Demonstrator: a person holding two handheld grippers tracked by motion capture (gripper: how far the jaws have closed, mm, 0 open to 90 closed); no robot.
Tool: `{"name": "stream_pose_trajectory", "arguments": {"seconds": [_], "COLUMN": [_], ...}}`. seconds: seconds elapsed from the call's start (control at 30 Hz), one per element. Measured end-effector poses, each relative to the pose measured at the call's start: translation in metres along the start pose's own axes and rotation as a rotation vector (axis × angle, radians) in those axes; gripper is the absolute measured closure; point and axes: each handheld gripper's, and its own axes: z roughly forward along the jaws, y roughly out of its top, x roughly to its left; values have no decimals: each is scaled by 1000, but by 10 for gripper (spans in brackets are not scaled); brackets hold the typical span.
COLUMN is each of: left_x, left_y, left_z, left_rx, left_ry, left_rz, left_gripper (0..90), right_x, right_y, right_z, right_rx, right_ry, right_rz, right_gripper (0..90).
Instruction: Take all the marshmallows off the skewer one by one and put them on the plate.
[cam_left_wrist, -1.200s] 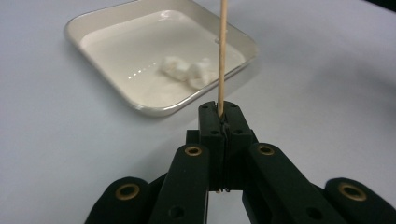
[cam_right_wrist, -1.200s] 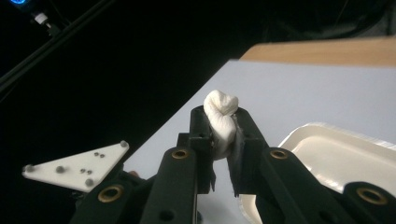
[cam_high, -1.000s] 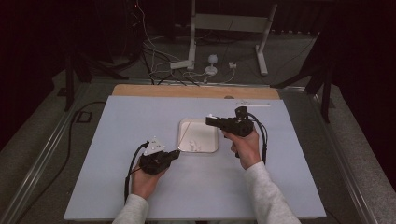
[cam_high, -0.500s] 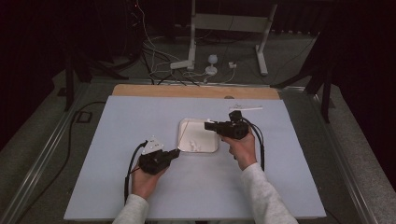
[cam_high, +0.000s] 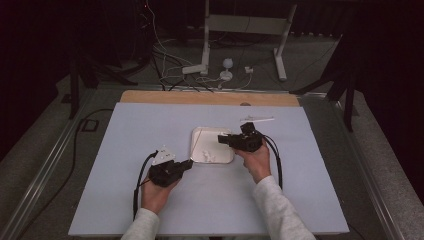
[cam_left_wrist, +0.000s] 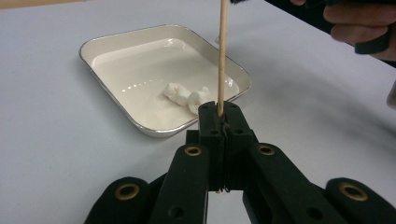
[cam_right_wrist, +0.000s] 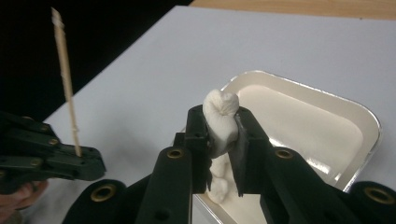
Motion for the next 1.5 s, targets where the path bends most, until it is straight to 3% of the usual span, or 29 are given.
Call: {"name": "stream_pose_trajectory", "arguments": {"seconds": [0.33, 0.53, 0.6, 0.7, 0.8, 0.9, 1.2, 1.5], "left_x": [2, 1, 1, 0, 0, 1, 1, -1], "left_y": [1, 1, 1, 1, 2, 3, 13, 30], "left_z": [-3, -3, -3, -3, -3, -3, -2, 9], "left_rx": [-15, -14, -12, -12, -15, -20, -38, -44], "left_ry": [3, 4, 3, 1, -1, -4, -4, -15], "left_rz": [-21, -25, -25, -26, -34, -44, -66, -81], "left_gripper": [900, 900, 900, 900, 900, 900, 900, 900], "right_x": [-3, -4, -5, -7, -5, -5, 1, 5], "right_y": [-8, -12, -13, -13, -14, -13, -15, -25], "right_z": [15, 21, 23, 26, 26, 23, 9, -1], "right_rx": [59, 79, 86, 91, 93, 71, 30, 28], "right_ry": [-67, -75, -85, -93, -109, -97, -71, -54], "right_rz": [-21, -20, -17, -6, -12, 10, -28, -66], "right_gripper": [779, 752, 687, 436, 282, 191, 27, 0]}}
